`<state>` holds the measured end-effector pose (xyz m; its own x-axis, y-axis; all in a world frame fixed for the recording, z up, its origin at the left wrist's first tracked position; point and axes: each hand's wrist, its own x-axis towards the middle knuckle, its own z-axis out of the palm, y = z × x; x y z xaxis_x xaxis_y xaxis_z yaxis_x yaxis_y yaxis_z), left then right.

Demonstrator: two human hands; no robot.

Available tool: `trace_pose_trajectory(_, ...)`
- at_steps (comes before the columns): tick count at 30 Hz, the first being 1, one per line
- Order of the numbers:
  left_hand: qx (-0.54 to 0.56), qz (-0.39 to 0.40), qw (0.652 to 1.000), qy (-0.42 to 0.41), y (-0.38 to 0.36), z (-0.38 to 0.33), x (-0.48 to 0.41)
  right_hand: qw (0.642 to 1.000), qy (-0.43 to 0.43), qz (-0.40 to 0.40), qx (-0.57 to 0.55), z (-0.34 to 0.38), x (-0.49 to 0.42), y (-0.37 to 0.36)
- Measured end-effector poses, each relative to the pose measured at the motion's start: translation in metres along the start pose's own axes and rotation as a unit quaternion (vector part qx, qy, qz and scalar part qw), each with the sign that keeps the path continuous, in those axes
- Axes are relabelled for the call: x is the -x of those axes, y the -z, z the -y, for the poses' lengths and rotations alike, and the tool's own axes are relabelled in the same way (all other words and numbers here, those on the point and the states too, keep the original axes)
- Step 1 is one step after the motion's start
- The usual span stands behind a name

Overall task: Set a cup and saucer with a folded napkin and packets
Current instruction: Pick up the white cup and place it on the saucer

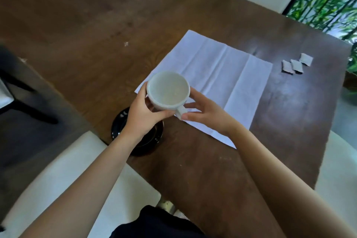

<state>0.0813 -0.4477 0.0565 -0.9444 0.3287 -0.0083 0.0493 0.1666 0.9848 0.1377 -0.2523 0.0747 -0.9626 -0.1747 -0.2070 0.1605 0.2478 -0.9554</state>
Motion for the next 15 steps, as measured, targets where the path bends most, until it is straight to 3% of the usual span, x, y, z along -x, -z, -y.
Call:
trace_pose_trajectory(6,-0.024,-0.1,0.994,0.043,0.032,0.033,0.024,0.998,-0.059,-0.039,0.001,-0.014,-0.013,-0.051)
trace_pose_trajectory(11,-0.045,-0.124,0.989,0.065,0.044,0.056,0.038,0.996,-0.081,0.027,0.024,-0.021,-0.014,-0.082)
trace_pose_trajectory(15,-0.028,-0.126,0.988,0.083,0.048,0.071,0.048,0.995,-0.098,0.014,0.001,-0.028,-0.017,-0.099)
